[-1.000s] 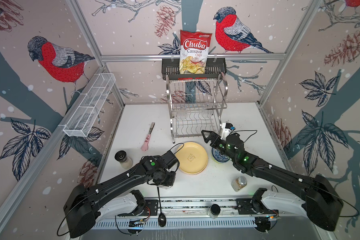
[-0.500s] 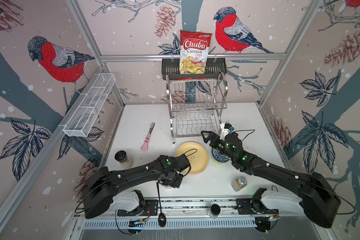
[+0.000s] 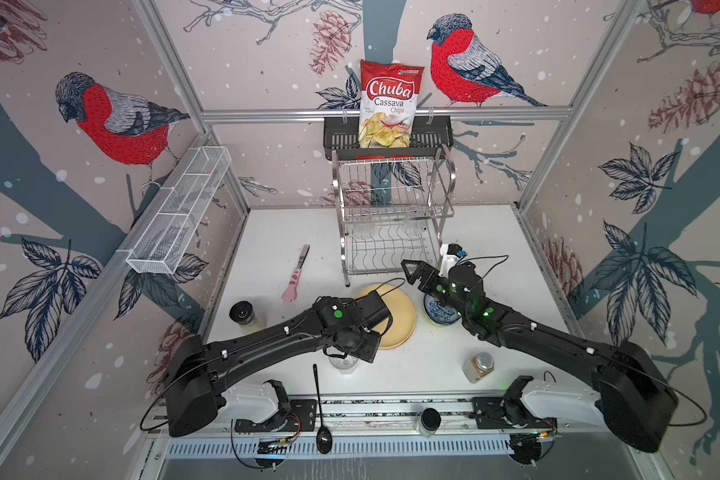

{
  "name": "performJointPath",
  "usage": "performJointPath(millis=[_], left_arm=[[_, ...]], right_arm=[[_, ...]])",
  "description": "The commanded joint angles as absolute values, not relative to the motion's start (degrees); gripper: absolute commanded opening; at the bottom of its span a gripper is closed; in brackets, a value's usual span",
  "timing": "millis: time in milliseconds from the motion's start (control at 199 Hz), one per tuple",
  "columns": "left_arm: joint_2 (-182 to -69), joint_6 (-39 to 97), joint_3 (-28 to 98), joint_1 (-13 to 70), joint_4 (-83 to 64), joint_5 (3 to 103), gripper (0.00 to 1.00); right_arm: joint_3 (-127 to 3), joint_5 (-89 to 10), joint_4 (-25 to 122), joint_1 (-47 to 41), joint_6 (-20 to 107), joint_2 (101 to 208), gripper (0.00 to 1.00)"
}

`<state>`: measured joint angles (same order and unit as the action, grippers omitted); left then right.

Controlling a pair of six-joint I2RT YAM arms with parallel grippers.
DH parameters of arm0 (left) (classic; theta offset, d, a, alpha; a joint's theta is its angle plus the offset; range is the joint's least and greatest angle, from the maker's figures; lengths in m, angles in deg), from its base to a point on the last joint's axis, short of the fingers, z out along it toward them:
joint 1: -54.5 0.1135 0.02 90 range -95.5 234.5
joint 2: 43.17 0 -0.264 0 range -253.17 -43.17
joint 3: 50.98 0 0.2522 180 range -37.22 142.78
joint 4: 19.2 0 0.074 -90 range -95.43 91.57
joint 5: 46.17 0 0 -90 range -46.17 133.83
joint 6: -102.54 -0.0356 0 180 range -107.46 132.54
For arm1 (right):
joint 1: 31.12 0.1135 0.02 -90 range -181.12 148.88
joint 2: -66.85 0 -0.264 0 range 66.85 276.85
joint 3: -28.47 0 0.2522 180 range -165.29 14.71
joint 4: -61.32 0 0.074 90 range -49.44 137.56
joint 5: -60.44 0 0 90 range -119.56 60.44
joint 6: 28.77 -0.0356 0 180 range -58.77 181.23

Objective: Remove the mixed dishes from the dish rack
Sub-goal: 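Lower the clear glass onto the table near the robot and open the left gripper, then close the right gripper on another rack glass while the left gripper nears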

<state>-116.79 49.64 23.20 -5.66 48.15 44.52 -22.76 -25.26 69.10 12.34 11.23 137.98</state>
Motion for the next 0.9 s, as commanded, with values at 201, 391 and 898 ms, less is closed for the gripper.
performJointPath(millis=[201,391,898], left_arm=[[-111.73,53.74,27.46,-5.70,55.58,32.37,0.57],[-106.25,56.39,28.58,-3.04,50.19,18.09,0.71],[-108.29,49.58,10.56,23.00,0.80,30.36,0.84]], right_arm=[[-29.25,-18.74,66.73,15.72,25.52,144.17,0.99],[-32.64,-13.65,66.97,17.92,33.49,147.85,1.00],[-41.98,-11.23,67.74,18.87,44.85,158.28,0.99]])
